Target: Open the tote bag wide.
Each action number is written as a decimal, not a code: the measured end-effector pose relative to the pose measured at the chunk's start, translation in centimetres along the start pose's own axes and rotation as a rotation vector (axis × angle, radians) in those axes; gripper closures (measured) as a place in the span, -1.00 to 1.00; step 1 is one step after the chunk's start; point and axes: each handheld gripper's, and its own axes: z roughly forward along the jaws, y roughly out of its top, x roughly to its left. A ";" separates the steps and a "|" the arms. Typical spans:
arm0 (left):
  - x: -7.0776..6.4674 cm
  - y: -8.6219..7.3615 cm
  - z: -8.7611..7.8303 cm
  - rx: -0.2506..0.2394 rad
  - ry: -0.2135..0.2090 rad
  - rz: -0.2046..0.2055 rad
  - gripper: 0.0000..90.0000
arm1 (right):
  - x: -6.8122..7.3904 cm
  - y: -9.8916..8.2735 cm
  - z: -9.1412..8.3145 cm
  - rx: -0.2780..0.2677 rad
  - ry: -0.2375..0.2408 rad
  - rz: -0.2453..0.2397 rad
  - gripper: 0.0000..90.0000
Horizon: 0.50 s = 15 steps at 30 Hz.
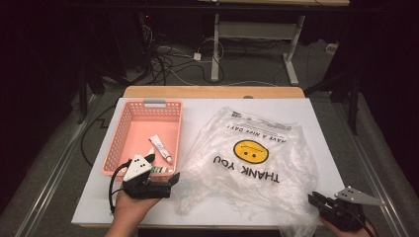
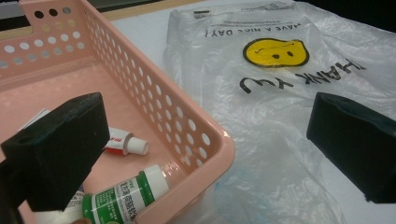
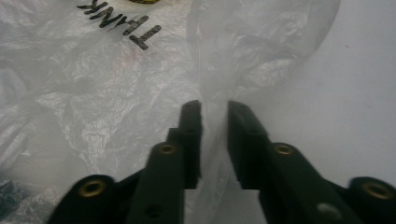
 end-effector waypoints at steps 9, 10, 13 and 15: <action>-0.2 -0.1 0.5 -0.030 -0.050 -0.008 -0.99 | -2.1 4.3 1.0 -0.110 -0.009 -0.002 0.17; -0.2 0.0 0.5 -0.025 -0.059 -0.008 -0.98 | -2.7 5.1 1.7 -0.113 -0.024 -0.009 0.14; -0.3 0.1 0.5 -0.025 -0.055 -0.007 -0.98 | -4.7 7.6 4.3 -0.110 -0.048 0.003 0.11; -0.4 0.2 0.5 -0.020 -0.054 -0.001 -0.98 | -5.9 9.3 6.2 -0.103 -0.073 0.008 0.07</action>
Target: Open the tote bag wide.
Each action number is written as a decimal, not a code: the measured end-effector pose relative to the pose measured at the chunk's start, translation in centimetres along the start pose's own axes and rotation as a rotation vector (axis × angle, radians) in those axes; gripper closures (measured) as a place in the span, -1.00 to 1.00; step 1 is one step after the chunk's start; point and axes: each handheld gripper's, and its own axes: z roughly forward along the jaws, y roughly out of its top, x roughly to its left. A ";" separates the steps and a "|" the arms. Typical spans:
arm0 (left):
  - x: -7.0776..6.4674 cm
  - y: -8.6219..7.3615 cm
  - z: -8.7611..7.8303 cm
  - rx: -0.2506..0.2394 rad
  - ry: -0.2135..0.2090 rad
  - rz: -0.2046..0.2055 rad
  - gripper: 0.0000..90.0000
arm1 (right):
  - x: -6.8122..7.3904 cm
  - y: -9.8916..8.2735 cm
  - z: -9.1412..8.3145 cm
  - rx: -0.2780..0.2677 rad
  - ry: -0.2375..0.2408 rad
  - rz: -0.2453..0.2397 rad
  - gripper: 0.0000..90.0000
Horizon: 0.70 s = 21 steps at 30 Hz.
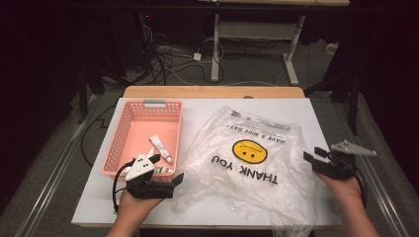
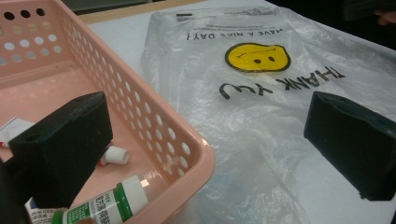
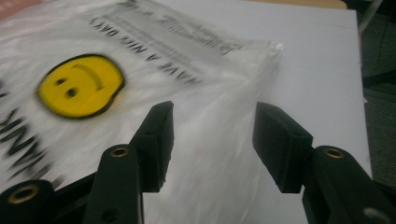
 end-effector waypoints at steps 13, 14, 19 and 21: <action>0.2 0.0 0.0 -0.022 -0.019 -0.014 -1.00 | -4.8 3.4 11.3 0.164 0.035 0.050 -0.29; 0.2 0.0 -0.1 -0.026 -0.020 -0.016 -1.00 | -4.6 3.2 11.4 0.169 0.028 0.030 -0.17; 0.2 0.1 -0.2 -0.032 -0.022 -0.006 -1.00 | -2.9 2.9 10.9 0.174 0.046 -0.073 0.64; 0.2 0.1 -0.2 -0.031 -0.025 -0.012 -1.00 | -2.8 2.7 10.8 0.168 0.078 -0.059 0.96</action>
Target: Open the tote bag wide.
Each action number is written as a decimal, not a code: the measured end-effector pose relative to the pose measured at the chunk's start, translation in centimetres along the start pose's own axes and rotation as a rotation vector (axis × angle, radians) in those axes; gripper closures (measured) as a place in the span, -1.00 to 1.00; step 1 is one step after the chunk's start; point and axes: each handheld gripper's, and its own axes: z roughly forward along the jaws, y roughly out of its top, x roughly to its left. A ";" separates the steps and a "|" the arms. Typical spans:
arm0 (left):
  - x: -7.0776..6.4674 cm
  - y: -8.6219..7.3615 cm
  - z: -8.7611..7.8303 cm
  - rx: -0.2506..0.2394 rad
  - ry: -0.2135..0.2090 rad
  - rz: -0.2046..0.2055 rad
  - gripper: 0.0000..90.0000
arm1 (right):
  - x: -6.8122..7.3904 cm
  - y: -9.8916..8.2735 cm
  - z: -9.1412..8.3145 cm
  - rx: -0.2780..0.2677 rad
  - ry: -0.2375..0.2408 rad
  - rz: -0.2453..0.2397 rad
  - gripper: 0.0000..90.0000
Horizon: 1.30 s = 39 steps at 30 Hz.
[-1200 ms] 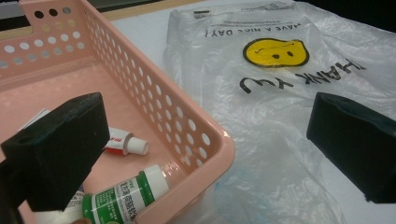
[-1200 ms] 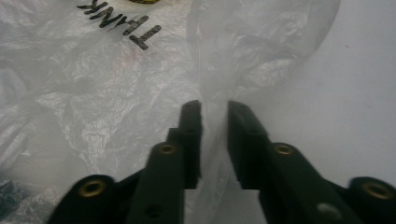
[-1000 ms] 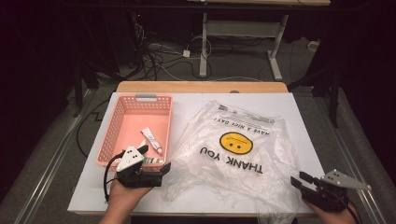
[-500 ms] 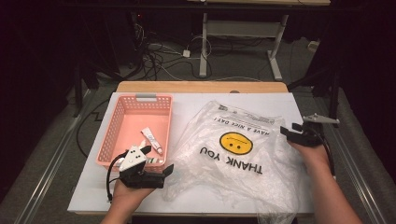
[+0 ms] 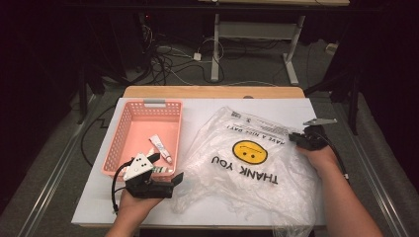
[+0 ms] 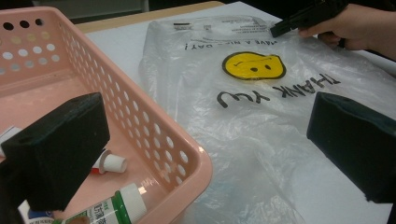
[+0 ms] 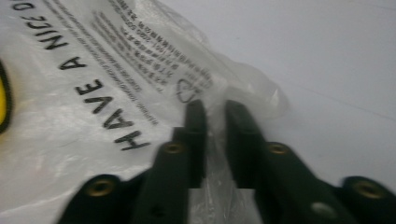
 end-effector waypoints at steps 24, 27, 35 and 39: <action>0.1 0.2 -0.1 -0.006 0.033 0.029 -1.00 | -5.3 -1.4 -4.5 -0.140 -0.232 0.287 0.99; 0.4 0.1 -0.2 -0.005 0.041 0.021 -1.00 | -4.6 -1.8 -4.6 -0.140 -0.249 0.265 0.99; 0.4 0.2 -0.2 0.000 0.087 0.071 -1.00 | -3.4 -2.4 -4.9 -0.115 -0.221 0.201 0.25; 0.7 0.2 -0.4 0.011 0.086 0.064 -1.00 | -3.2 -3.4 -7.2 -0.147 -0.214 0.189 -0.12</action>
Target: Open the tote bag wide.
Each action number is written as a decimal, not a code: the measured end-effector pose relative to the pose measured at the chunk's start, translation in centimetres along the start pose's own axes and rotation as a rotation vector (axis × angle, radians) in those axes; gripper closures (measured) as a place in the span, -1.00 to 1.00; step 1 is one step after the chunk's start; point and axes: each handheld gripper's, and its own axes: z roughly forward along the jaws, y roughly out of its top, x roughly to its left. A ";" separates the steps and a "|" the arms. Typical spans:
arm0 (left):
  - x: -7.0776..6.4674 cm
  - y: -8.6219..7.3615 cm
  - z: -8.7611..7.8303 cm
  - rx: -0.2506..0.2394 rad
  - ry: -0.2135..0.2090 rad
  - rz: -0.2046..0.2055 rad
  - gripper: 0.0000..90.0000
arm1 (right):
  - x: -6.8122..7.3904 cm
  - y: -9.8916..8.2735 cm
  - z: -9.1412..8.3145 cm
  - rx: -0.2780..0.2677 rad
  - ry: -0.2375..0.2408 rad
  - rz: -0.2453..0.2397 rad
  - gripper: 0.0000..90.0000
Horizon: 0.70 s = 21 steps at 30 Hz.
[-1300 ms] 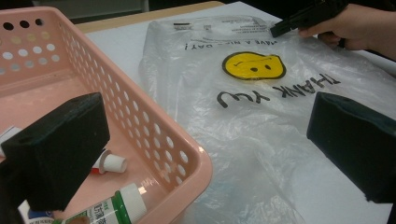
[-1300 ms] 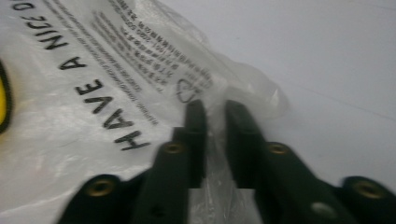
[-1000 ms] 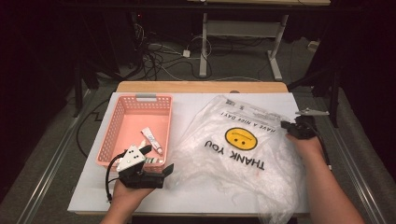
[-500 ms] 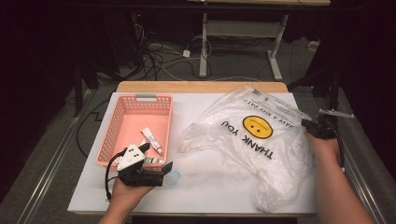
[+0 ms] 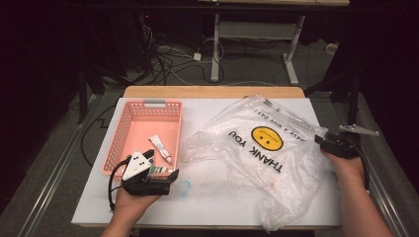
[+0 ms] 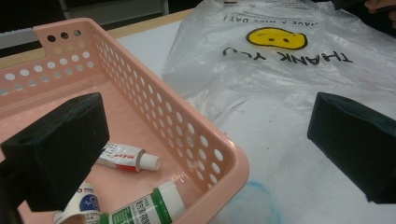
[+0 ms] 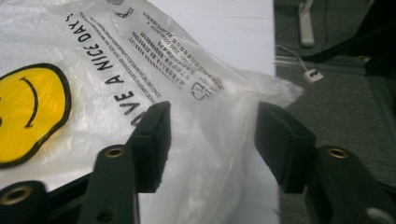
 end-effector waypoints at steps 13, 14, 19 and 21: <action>0.6 -0.6 0.6 0.030 -0.004 -0.032 -1.00 | 2.3 -4.2 -6.2 -0.055 0.091 -0.032 -0.65; 0.6 -0.6 0.6 0.033 -0.005 -0.027 -1.00 | 2.7 -4.5 -6.4 -0.053 0.106 -0.036 -0.66; 0.3 -0.5 0.4 0.010 0.014 -0.008 -1.00 | 5.0 -5.6 -7.5 -0.058 0.122 -0.062 -0.92; 0.3 -0.5 0.3 0.008 0.009 -0.010 -1.00 | 5.3 -5.7 -7.6 -0.061 0.124 -0.068 -0.95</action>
